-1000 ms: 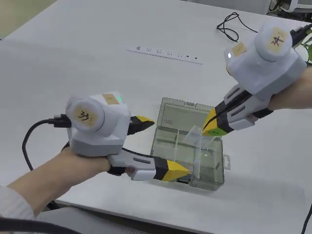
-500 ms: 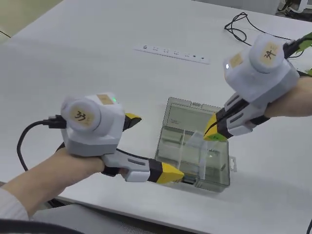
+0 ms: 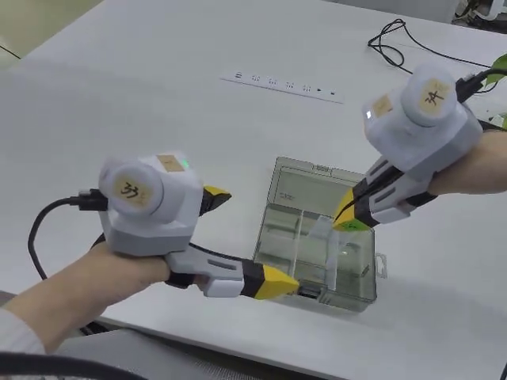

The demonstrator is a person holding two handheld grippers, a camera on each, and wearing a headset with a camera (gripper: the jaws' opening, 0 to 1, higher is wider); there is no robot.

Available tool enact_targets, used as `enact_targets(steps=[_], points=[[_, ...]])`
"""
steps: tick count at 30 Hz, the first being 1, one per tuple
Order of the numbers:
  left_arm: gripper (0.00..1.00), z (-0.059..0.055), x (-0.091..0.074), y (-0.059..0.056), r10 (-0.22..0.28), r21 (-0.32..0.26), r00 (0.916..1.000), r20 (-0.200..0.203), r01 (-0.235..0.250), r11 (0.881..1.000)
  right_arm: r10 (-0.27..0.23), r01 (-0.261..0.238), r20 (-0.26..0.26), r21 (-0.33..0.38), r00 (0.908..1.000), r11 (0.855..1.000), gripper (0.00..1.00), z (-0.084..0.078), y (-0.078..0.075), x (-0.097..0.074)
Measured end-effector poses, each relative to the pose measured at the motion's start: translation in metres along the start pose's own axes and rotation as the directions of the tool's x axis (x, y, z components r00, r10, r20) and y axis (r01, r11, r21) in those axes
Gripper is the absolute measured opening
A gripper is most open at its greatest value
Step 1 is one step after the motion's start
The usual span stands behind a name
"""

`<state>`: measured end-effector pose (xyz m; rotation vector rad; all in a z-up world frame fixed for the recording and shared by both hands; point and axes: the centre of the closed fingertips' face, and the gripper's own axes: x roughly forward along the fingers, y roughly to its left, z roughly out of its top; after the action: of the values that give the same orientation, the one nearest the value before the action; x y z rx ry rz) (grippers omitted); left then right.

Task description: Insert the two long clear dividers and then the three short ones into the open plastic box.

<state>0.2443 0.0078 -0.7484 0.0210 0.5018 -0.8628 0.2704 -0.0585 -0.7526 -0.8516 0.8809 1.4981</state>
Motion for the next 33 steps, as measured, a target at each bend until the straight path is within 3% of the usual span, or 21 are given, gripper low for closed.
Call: enact_targets(steps=[25,33], points=[[0.96,-0.001,0.002,-0.001,-0.009,-0.009,1.0000,0.002,0.009,1.000,-0.006,0.006,0.017,0.005,0.9998,1.000,0.02,0.003,-0.005,0.009],[0.95,0.001,0.002,-0.003,-0.014,-0.007,0.9999,0.006,0.014,1.000,-0.033,0.033,0.014,0.016,0.9994,0.999,0.02,0.005,-0.008,0.010]])
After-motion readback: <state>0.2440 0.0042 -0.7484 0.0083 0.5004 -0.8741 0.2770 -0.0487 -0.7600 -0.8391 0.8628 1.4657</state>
